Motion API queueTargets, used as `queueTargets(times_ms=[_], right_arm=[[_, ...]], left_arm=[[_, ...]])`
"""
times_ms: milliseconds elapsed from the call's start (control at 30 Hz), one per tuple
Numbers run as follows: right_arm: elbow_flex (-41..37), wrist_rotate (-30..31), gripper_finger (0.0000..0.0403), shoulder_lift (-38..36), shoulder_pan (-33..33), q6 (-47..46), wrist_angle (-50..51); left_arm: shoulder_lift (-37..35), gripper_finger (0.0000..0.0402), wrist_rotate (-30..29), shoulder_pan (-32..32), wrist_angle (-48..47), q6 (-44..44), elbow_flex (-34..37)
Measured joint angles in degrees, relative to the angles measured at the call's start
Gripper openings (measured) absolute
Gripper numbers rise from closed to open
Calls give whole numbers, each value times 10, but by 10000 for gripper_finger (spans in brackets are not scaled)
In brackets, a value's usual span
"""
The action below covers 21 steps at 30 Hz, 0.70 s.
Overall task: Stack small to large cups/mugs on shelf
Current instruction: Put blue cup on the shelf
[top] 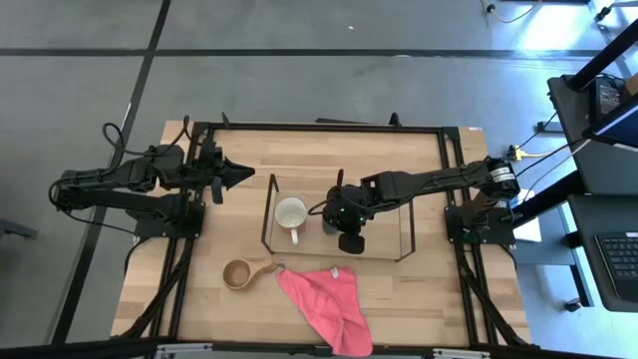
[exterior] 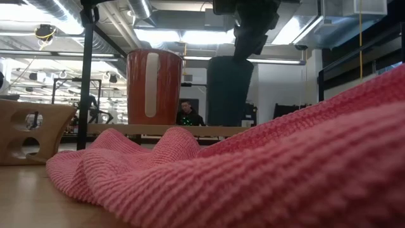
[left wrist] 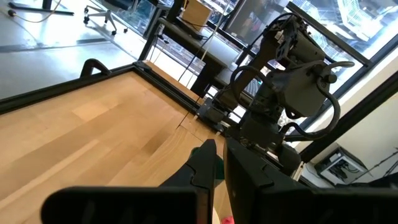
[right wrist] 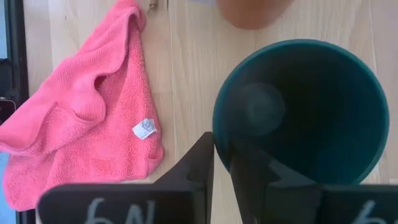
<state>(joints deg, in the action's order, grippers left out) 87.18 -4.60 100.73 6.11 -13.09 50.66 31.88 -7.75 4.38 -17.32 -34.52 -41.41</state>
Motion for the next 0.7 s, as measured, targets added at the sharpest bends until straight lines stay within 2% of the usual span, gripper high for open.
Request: queueTargets(times_ms=[700], right_arm=[[1, 0, 49, -4, 9, -47, -2]], left_arm=[[0, 25, 0, 0, -3, 0, 0]])
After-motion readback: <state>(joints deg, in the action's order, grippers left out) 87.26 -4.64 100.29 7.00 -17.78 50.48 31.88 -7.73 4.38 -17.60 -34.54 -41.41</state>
